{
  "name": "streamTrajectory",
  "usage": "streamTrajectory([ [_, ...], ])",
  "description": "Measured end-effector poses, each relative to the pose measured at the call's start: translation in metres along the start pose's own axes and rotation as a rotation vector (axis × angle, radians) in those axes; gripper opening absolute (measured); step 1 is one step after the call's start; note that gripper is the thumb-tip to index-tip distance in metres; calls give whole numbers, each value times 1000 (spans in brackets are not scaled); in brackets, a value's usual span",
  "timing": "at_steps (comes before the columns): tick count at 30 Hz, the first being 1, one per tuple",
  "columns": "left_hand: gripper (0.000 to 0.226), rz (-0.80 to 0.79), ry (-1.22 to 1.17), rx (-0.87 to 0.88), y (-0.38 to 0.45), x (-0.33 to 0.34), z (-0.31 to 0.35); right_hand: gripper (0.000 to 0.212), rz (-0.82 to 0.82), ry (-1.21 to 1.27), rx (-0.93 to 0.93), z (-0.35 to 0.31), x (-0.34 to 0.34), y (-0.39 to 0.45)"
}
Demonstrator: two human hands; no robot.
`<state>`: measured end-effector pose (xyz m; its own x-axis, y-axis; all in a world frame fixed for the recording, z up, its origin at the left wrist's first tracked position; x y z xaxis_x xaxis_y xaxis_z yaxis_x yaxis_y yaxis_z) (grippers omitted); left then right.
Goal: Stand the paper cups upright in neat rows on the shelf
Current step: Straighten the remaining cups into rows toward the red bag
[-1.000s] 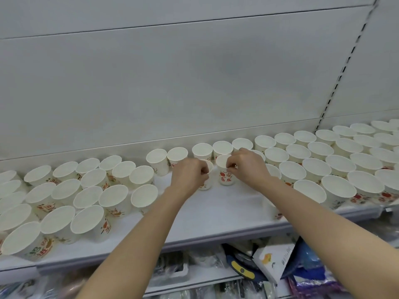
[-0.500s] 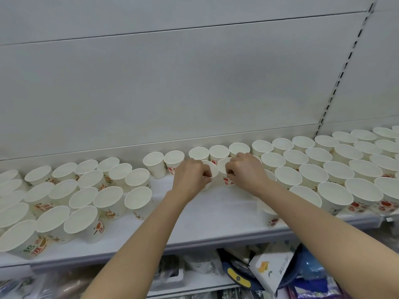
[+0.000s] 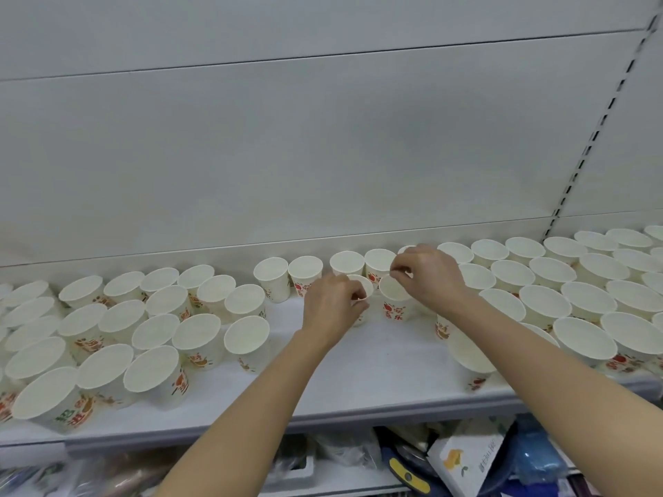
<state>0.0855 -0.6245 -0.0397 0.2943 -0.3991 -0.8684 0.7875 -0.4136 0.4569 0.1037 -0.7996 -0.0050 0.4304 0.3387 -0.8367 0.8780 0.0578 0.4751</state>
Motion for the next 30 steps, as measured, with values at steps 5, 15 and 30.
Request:
streamTrajectory([
  [5, 16, 92, -6, -10, 15, -31, -24, 9, 5, 0, -94, -19, 12, 0],
  [15, 23, -336, 288, -355, 8, -61, -144, 11, -86, 19, -145, -108, 67, 32],
  [30, 11, -362, 119, -183, 5, -52, -162, 12, -201, -126, -78, -123, 102, 46],
])
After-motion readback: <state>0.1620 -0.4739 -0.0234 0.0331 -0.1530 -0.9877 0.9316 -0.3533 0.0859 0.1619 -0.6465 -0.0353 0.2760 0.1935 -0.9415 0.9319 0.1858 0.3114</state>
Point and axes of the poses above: each hand's wrist, its own y-axis towards the middle knuckle, its own x-axis out of the palm, z = x × y, the point moved 4 cm from there along y, towards the middle knuckle, and after that the axes turned 12 degrees about x, right-handed, at the moved point
